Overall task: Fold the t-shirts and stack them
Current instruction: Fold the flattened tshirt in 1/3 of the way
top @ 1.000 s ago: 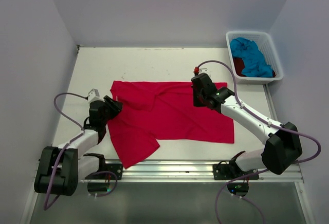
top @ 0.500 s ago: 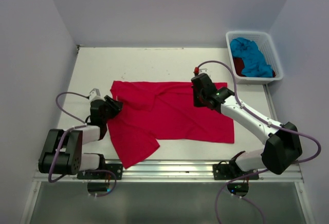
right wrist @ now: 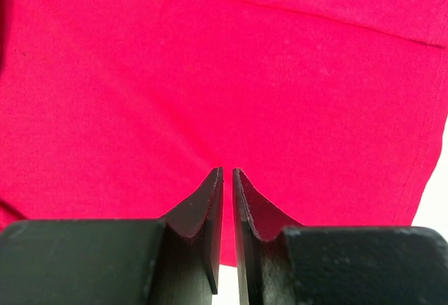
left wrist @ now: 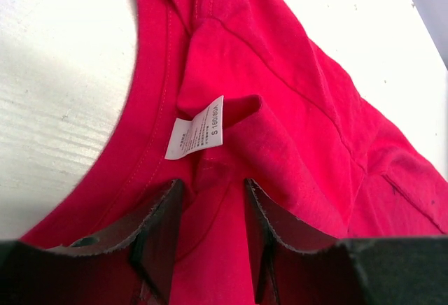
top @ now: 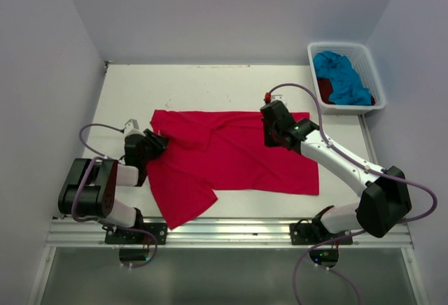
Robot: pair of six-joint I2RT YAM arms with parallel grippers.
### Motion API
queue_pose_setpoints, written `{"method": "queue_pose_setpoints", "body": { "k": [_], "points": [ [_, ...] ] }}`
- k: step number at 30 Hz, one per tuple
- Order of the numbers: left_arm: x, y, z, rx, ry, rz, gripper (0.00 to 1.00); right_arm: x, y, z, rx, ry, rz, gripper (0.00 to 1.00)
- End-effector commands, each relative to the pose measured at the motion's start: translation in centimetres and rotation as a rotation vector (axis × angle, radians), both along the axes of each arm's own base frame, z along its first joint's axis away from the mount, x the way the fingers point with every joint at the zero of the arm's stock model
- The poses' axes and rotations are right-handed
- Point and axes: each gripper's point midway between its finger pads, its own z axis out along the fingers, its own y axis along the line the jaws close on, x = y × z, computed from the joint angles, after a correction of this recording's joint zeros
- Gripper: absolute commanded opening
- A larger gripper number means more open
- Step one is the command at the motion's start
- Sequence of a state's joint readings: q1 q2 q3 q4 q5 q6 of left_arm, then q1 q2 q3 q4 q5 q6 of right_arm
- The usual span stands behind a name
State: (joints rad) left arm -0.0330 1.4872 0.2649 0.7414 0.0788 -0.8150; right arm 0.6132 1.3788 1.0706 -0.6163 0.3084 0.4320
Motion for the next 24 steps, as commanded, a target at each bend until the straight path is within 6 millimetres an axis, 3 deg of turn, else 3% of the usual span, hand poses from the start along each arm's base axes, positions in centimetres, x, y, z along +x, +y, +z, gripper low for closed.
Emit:
{"method": "queue_pose_setpoints", "body": {
  "k": [1,13,19,24],
  "points": [
    [2.2,0.5,2.4,0.039,-0.108,-0.005,0.44,0.4,-0.2,1.5,-0.002,-0.037,0.001,0.15],
    [3.7,1.1,3.6,0.080,-0.128,0.006,0.42,0.1,-0.4,1.5,-0.004,-0.036,0.000,0.15],
    [4.1,0.9,2.4,0.074,-0.098,0.000,0.41,0.1,-0.4,1.7,-0.003,-0.038,0.000,0.15],
    [4.5,0.5,2.7,0.061,-0.108,-0.022,0.28,0.0,-0.6,1.6,-0.006,-0.040,-0.003,0.15]
  ]
}}
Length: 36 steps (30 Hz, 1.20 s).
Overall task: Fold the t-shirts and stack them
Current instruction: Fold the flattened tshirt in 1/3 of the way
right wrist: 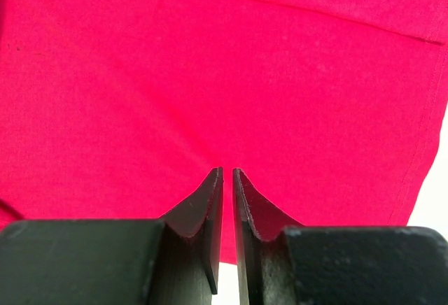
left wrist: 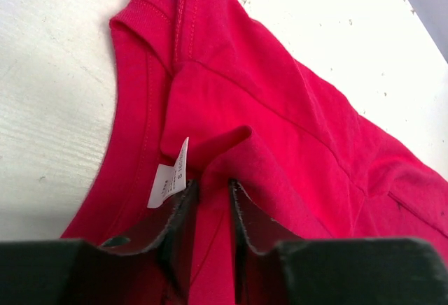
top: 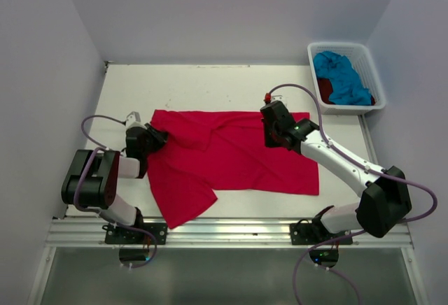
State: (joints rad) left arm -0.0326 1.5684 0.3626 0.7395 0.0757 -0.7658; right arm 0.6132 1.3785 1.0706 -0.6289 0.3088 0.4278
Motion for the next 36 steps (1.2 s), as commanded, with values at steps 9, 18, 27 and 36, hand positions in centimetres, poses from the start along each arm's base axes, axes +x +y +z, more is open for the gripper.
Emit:
{"method": "queue_pose_setpoints", "body": {
  "k": [9,18,27,36],
  "points": [
    [1.6,-0.2,3.2,0.005,-0.110,-0.033,0.06,0.3,-0.3,1.6,0.006,-0.046,-0.005,0.15],
    [0.4,1.3,7.4,0.063,-0.081,0.033,0.00,0.3,-0.3,1.2,0.003,-0.041,-0.006,0.15],
    [-1.1,1.9,9.6,0.097,-0.029,0.041,0.00,0.5,0.3,1.1,0.024,-0.037,-0.001,0.15],
    [-4.0,1.0,7.1,0.024,0.100,0.030,0.00,0.2,0.0,0.7,0.017,-0.030,-0.004,0.15]
  ]
}}
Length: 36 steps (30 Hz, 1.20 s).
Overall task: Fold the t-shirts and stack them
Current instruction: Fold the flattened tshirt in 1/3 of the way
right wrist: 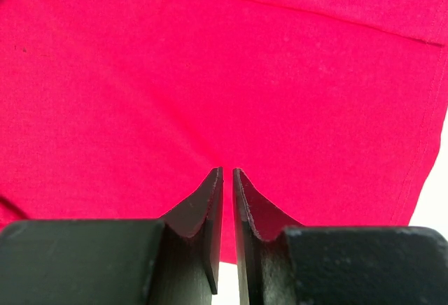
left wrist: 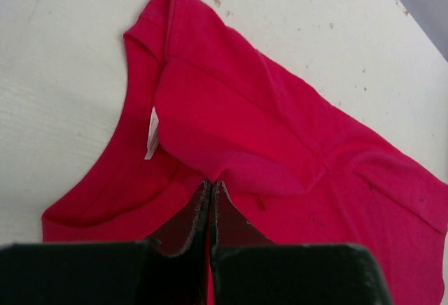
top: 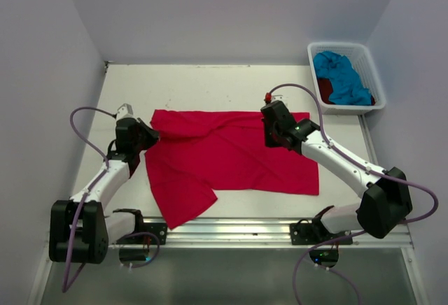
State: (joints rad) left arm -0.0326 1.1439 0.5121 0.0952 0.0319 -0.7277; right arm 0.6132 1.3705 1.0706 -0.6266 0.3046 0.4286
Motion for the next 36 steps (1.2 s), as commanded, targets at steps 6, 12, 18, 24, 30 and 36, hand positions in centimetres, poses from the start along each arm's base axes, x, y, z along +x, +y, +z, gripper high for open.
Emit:
{"method": "queue_pose_setpoints", "body": {
  "k": [6,12,18,24,30,36],
  "points": [
    [-3.1,1.1,0.0,-0.021,0.021,0.085,0.00,0.4,0.4,0.0,0.020,-0.013,0.003,0.15],
    [-3.4,0.9,-2.3,-0.011,0.119,0.065,0.00,0.6,2.1,-0.2,0.075,0.001,0.044,0.15],
    [-3.8,1.0,-3.9,-0.019,0.153,0.080,0.65,1.1,5.3,0.6,0.169,0.024,0.161,0.16],
    [-3.0,1.2,-2.2,-0.012,0.096,0.083,0.68,2.2,10.1,2.7,0.286,0.041,0.336,0.21],
    [-1.9,1.2,0.2,0.009,0.030,0.066,0.69,3.3,16.2,2.5,0.340,0.108,0.490,0.25],
    [-1.0,1.3,2.0,0.032,-0.004,0.051,0.72,3.5,21.4,0.5,0.312,0.182,0.582,0.33]
  ]
}}
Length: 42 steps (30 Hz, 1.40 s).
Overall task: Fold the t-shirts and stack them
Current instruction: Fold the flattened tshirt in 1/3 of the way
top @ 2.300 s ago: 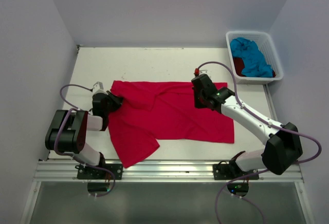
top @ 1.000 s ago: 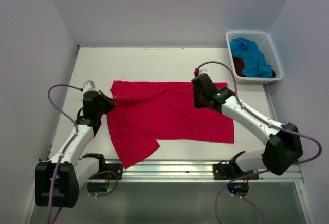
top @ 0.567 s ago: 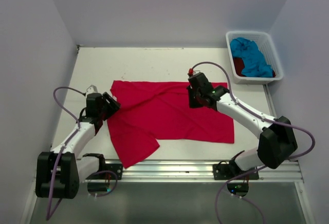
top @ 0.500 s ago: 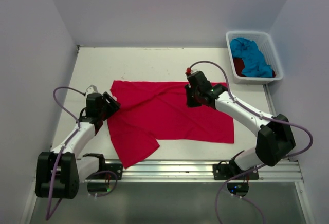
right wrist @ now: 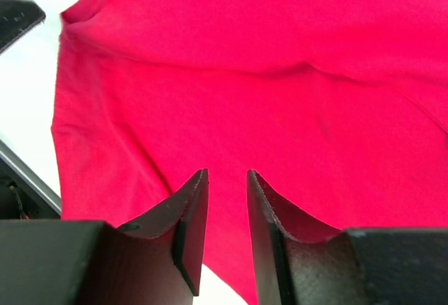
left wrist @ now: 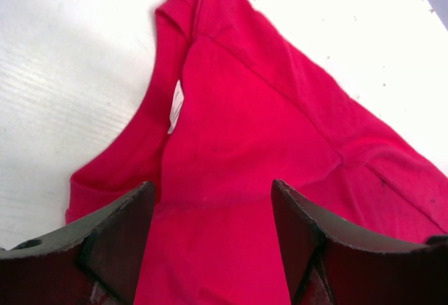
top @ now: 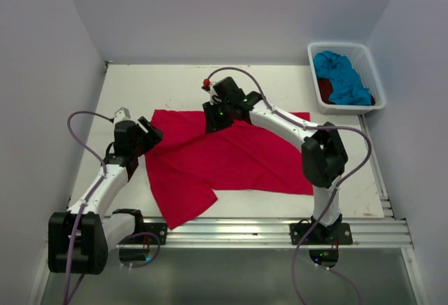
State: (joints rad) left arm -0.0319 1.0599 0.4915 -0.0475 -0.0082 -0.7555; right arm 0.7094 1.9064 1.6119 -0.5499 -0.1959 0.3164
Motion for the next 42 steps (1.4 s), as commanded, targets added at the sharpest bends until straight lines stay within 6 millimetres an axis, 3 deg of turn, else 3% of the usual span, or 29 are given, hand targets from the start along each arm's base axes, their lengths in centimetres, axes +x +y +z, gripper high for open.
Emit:
{"method": "queue_pose_setpoints", "body": {
  "k": [1,2,3,5,6,8,9,11,16,21,26,35,42],
  "points": [
    [1.6,0.5,3.2,0.032,-0.086,-0.001,0.72,-1.0,2.7,0.1,0.007,0.031,0.097,0.35],
    [1.7,0.5,3.4,0.031,-0.090,-0.003,0.72,-0.7,3.4,0.5,0.018,0.023,0.105,0.36],
    [1.7,0.5,3.6,0.029,-0.095,-0.003,0.72,-0.6,3.8,-0.9,-0.002,0.046,0.107,0.36],
    [1.7,0.5,3.8,0.026,-0.104,-0.001,0.72,0.0,4.7,-1.1,-0.002,0.050,0.115,0.36],
    [1.7,0.4,3.8,0.025,-0.104,-0.002,0.72,-0.3,5.0,-2.6,-0.025,0.078,0.122,0.36],
    [1.8,0.4,4.0,0.023,-0.110,-0.003,0.73,0.2,5.9,-2.8,-0.028,0.076,0.127,0.36],
    [1.8,0.4,4.1,0.022,-0.112,-0.002,0.73,-0.1,6.1,-4.2,-0.050,0.100,0.133,0.36],
    [1.7,0.4,4.0,0.023,-0.110,-0.001,0.73,0.2,6.8,-4.3,-0.055,0.096,0.134,0.36],
    [1.5,0.4,4.0,0.021,-0.113,0.000,0.73,0.7,7.8,-6.8,-0.094,0.122,0.139,0.36],
    [1.5,0.4,3.9,0.020,-0.112,0.003,0.73,-0.7,9.4,-7.7,-0.097,0.152,0.203,0.36],
    [1.5,0.3,3.8,0.012,-0.113,0.002,0.73,-0.9,10.4,-7.7,-0.090,0.142,0.217,0.36],
    [1.3,0.4,3.9,0.015,-0.115,0.004,0.73,0.2,10.0,-8.9,-0.141,0.120,0.178,0.36],
    [1.3,0.5,4.0,0.021,-0.116,0.008,0.73,2.7,7.6,-9.7,-0.279,0.030,0.062,0.36]
  ]
}}
